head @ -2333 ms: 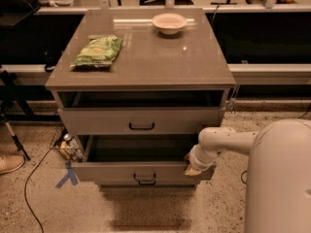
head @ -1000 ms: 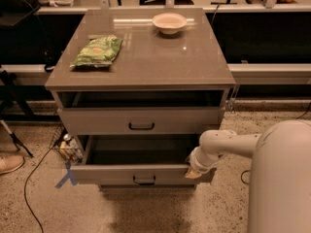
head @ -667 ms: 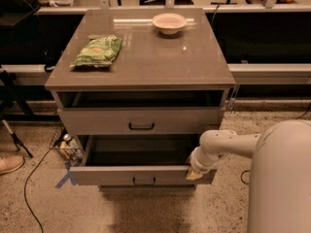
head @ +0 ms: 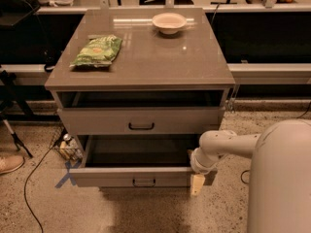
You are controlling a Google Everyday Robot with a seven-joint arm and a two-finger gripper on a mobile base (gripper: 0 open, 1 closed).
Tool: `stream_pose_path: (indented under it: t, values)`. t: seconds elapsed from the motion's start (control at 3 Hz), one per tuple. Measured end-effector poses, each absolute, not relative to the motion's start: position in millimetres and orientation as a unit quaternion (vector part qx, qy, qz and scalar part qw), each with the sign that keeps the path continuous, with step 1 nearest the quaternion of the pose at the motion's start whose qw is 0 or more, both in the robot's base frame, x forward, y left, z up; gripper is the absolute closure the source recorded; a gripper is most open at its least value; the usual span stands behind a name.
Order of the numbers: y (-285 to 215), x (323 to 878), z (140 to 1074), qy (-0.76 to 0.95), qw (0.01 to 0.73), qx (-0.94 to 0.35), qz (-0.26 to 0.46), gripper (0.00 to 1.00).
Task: Open middle drawer
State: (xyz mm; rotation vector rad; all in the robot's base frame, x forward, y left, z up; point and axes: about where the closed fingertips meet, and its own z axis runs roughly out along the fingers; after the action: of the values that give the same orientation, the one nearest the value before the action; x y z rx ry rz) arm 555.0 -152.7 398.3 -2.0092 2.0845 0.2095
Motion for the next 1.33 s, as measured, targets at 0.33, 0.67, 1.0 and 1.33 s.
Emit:
stream_pose_path:
  t: [0.33,0.67,1.0,1.33]
  values:
    - [-150,548,401,0.707,0.109,-0.695,0.070,0.00]
    - [-149,534,401,0.704,0.095,-0.700,0.077,0.00]
    - [-154,523,398,0.708,0.080,-0.696,0.087,0.00]
    - [-160,511,392,0.714,0.065,-0.690,0.100,0.19]
